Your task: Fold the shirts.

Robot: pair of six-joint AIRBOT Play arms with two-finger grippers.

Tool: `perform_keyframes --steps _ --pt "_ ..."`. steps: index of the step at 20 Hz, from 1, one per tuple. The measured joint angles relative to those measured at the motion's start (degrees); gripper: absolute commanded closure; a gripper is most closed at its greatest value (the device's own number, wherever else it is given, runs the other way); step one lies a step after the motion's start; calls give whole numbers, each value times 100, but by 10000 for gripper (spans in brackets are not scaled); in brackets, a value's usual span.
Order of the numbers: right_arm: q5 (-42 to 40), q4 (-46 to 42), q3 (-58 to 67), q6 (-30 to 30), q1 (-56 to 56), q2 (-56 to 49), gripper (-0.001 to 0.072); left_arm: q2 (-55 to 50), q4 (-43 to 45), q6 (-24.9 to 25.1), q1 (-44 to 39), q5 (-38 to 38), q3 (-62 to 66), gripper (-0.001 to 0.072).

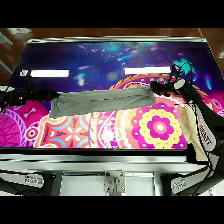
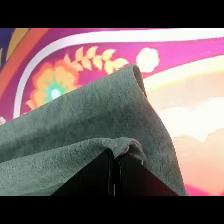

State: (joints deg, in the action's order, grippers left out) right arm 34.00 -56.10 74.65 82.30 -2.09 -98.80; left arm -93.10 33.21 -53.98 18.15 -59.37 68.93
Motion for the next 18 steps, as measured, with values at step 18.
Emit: perform_keyframes --steps 18 --pt "1462 796 315 511 -481 -708 73 -92 -98 -885 227 -1467 857 112"
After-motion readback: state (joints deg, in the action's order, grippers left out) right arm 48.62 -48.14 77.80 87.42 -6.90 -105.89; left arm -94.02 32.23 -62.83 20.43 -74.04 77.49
